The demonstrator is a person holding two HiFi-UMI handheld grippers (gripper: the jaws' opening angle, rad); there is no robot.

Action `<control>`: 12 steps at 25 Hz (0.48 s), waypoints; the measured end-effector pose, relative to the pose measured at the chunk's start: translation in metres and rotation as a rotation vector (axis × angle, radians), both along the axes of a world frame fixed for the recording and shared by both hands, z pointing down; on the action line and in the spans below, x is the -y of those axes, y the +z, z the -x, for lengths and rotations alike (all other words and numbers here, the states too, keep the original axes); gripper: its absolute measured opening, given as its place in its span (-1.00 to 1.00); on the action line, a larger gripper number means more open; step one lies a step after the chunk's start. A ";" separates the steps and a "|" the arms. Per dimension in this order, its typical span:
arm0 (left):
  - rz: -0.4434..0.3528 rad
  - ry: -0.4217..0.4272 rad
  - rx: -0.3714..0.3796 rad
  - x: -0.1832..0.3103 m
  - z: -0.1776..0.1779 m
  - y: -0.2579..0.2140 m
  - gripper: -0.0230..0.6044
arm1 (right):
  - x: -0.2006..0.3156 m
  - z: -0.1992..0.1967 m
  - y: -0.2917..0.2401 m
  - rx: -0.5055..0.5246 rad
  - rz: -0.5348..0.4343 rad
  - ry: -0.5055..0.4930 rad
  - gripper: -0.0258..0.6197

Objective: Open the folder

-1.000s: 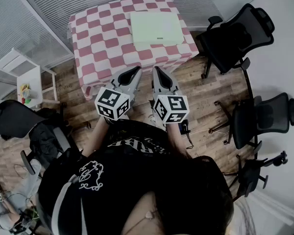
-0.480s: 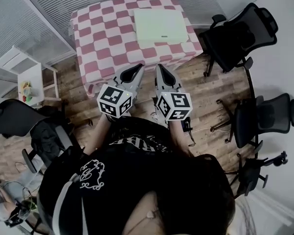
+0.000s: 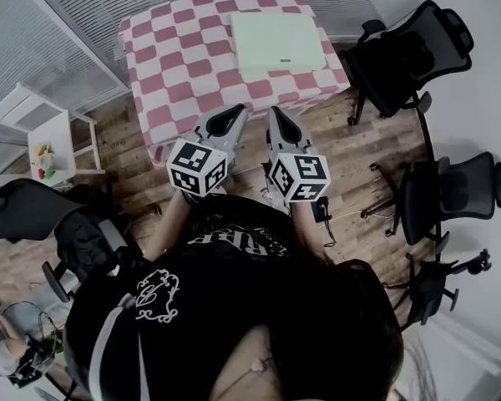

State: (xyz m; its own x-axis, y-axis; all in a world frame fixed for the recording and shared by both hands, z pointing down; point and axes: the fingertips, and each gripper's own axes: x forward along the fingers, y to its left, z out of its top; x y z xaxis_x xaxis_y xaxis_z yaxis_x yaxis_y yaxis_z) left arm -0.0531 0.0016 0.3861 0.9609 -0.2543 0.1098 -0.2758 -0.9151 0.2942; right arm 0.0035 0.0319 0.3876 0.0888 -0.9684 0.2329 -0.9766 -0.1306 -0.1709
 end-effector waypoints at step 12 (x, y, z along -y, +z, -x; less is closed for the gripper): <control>0.071 0.073 0.041 0.018 0.000 0.031 -0.82 | 0.011 -0.021 0.028 -0.012 0.095 0.066 -0.89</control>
State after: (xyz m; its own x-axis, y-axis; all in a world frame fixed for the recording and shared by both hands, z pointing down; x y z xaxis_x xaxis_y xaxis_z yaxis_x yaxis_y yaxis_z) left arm -0.0535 -0.0162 0.4172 0.9710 -0.1734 0.1644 -0.2217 -0.9105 0.3492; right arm 0.0247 0.0210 0.4158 0.1553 -0.9338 0.3223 -0.9671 -0.2102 -0.1431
